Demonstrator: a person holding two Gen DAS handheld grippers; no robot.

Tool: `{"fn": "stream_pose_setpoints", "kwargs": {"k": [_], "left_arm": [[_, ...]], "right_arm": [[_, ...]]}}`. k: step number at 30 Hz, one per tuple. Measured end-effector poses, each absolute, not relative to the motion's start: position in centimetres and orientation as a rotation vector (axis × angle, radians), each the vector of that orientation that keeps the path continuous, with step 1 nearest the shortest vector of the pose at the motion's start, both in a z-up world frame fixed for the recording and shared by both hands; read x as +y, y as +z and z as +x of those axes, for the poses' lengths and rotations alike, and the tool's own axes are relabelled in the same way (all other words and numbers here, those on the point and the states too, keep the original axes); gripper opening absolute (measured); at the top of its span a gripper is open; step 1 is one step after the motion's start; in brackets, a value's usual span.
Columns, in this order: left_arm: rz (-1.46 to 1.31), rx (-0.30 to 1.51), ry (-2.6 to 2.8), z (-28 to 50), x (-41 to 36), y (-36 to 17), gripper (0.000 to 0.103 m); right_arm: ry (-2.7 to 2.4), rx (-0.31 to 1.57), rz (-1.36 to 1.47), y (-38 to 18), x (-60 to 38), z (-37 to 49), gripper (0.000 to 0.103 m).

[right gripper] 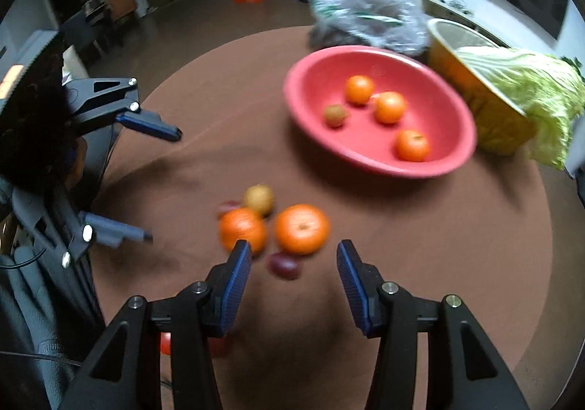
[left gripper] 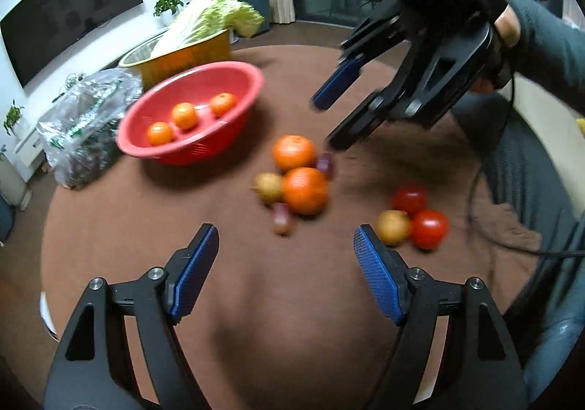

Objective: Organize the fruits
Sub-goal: 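Return both tools to the fruit pile and open them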

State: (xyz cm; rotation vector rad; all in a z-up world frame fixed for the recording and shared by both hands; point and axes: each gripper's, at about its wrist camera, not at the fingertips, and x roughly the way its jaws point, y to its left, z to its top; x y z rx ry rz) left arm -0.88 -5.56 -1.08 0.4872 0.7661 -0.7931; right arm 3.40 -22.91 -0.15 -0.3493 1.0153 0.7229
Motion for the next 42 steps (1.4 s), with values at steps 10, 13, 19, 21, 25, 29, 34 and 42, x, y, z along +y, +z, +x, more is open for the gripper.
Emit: {"fn": "stream_pose_setpoints", "kwargs": {"k": [10,13,19,21,25,29,34,42], "left_arm": [[0.488,0.772,-0.838,-4.4,-8.1,-2.4,0.075],[0.488,0.767,-0.848,-5.0,-8.5,-2.4,0.075],[0.478,0.758,-0.883,-6.1,-9.6,-2.4,0.075],[0.487,0.757,-0.896,-6.6,-10.2,-2.7,0.075],[0.502,0.756,-0.917,-6.9,-10.9,-3.0,0.073],[0.492,0.766,-0.944,-6.0,-10.7,-3.1,0.064],[0.518,0.77,-0.973,-4.3,-10.5,-3.3,0.056],[0.54,0.786,-0.986,-3.2,-10.5,-4.3,0.045]], "right_arm": [[0.729,1.11,-0.308,-2.1,-20.1,3.3,0.052],[0.722,1.122,-0.306,-2.6,-19.6,3.9,0.052],[0.727,1.126,-0.337,-2.9,-18.6,3.5,0.049],[0.721,1.125,-0.352,-3.1,-18.1,3.8,0.049],[0.718,1.137,-0.379,-3.7,-17.6,3.8,0.046],[0.732,1.141,-0.357,-3.8,-17.9,4.1,0.04],[0.741,1.139,-0.335,-3.6,-18.2,4.4,0.039],[0.742,1.139,-0.327,-3.6,-18.0,4.8,0.039]]}}
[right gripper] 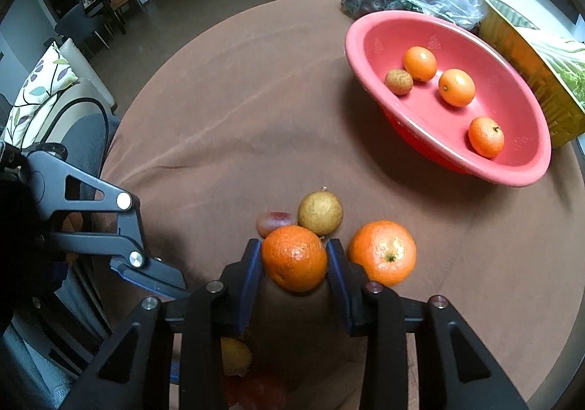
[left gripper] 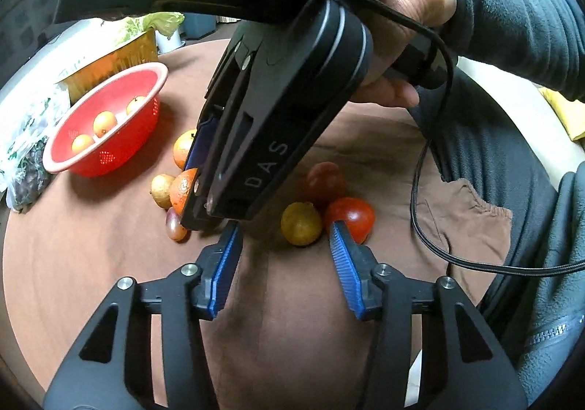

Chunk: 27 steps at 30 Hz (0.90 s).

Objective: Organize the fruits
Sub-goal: 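Return both tools to the fruit pile and open them, then grasp a round potato with the left tool while the right tool grasps an orange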

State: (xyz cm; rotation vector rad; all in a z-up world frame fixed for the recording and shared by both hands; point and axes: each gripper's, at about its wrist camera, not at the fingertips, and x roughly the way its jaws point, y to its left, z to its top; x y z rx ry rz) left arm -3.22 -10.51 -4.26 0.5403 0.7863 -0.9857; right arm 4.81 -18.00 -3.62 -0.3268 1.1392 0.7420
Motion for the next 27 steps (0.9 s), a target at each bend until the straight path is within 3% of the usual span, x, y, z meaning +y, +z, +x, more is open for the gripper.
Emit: {"fn": "stream_pose_setpoints", "kwargs": {"k": [27], "left_arm": [[0.564,0.809,-1.003,-2.9,-12.0,-5.2,0.039]], "right_arm": [[0.804,1.132,-0.24,-1.7,-17.1,5.8,0.038]]}}
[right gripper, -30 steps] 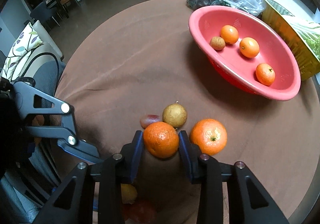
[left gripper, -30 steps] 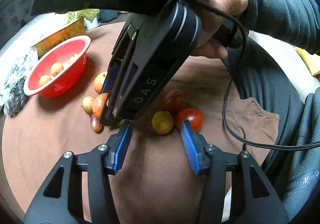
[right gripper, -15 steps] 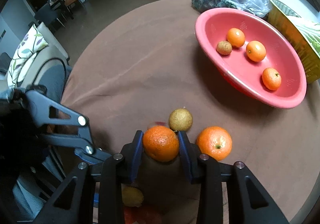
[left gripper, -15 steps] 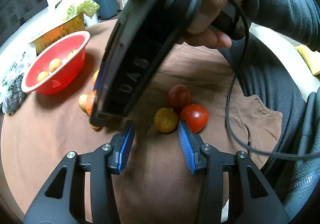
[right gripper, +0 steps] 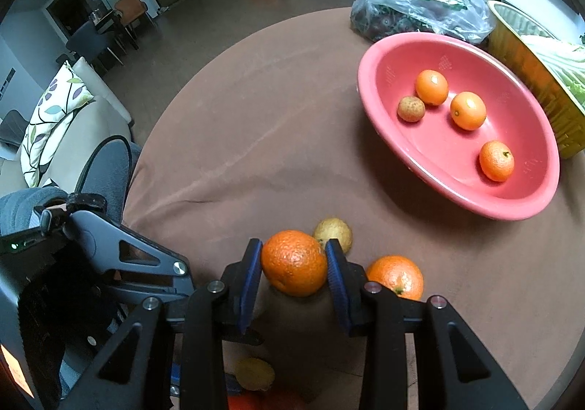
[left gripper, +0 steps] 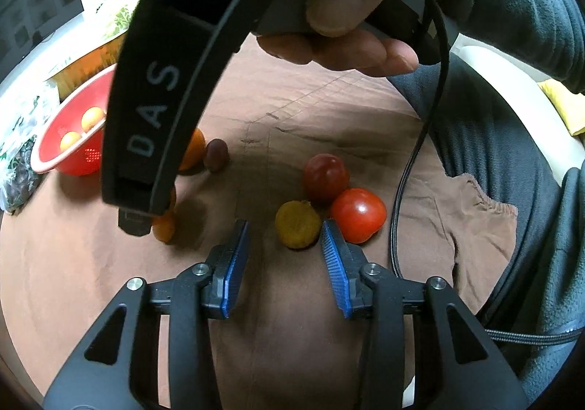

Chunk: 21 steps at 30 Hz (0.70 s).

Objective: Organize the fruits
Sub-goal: 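Grasp a round potato with the left tool while the right tool grasps an orange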

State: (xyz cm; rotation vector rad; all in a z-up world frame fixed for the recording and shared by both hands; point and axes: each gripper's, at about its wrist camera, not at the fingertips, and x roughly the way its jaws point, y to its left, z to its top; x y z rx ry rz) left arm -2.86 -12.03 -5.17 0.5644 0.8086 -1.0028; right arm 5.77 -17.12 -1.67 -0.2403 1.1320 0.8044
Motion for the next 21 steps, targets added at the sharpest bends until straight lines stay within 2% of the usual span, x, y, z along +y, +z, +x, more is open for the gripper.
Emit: {"fn": "stream_pose_setpoints", "kwargs": {"k": [6,7,8,11,21], "left_arm": [[0.582,0.81,-1.014,-2.6,-12.2,-5.6,0.039],[0.581,0.81,-1.016,-2.6,-12.1,-5.6,0.037],[0.581,0.811,-1.018,-2.6,-12.3,-5.8,0.03],[0.581,0.802,-1.026,-2.7,-12.5,-5.9,0.025],[0.573,0.777,-1.032,-3.6,-11.8,-5.4,0.025]], "right_arm": [[0.805,1.133,-0.241,-1.7,-17.2,5.9,0.038],[0.806,1.133,-0.24,-1.7,-17.3,6.0,0.038],[0.806,1.133,-0.24,-1.7,-17.3,6.0,0.038],[0.807,1.134,-0.237,-1.7,-17.4,6.0,0.038],[0.809,1.127,-0.232,-1.5,-17.6,5.9,0.038]]}}
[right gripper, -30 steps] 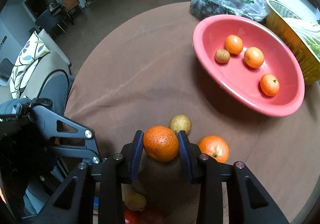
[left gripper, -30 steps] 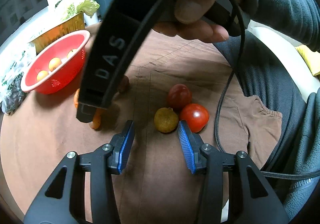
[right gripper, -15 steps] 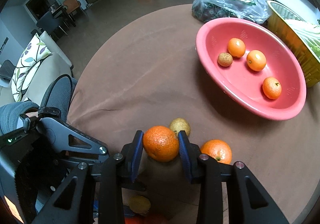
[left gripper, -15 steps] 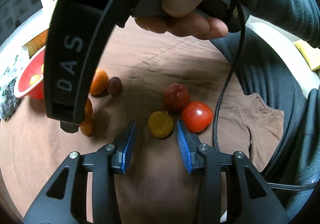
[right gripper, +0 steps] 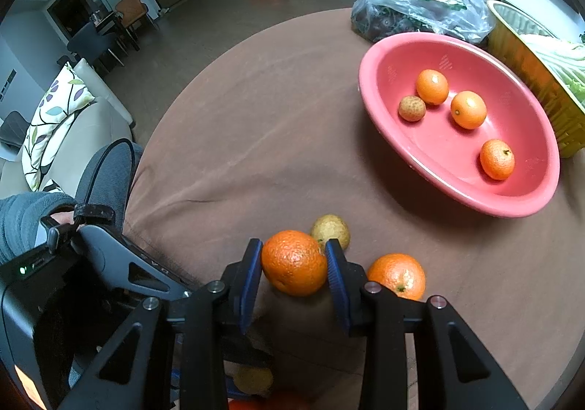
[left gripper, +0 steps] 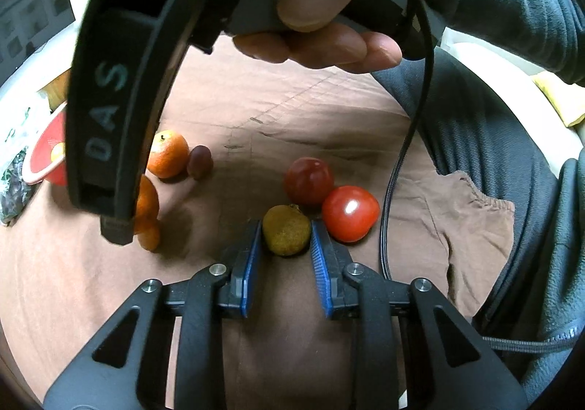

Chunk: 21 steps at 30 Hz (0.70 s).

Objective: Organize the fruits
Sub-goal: 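Grasp a round potato with the left tool while the right tool grasps an orange, then carry both items over the red basin and lower them inside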

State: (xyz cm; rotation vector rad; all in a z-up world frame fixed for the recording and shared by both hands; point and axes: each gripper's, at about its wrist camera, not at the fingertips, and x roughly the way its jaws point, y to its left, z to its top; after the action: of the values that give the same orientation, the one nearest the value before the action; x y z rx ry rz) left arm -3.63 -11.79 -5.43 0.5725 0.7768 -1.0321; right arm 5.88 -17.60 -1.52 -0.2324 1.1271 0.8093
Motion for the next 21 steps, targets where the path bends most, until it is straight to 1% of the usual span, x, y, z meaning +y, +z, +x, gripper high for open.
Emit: {"fn": "stream_pose_setpoints", "kwargs": {"k": [13,17,21], "left_arm": [[0.538,0.743,-0.965,-3.6,-7.4,-2.4,0.025],[0.524,0.719,-0.906,-1.4,-5.0,-0.3,0.025],[0.527,0.703,-0.85,1.0,-3.9,0.8,0.025]], "right_arm": [[0.801,1.077,-0.178,1.3,-20.2,6.1,0.037],[0.769,1.056,-0.172,2.3,-21.9,6.7,0.037],[0.708,1.04,-0.155,3.3,-24.5,7.8,0.037]]}}
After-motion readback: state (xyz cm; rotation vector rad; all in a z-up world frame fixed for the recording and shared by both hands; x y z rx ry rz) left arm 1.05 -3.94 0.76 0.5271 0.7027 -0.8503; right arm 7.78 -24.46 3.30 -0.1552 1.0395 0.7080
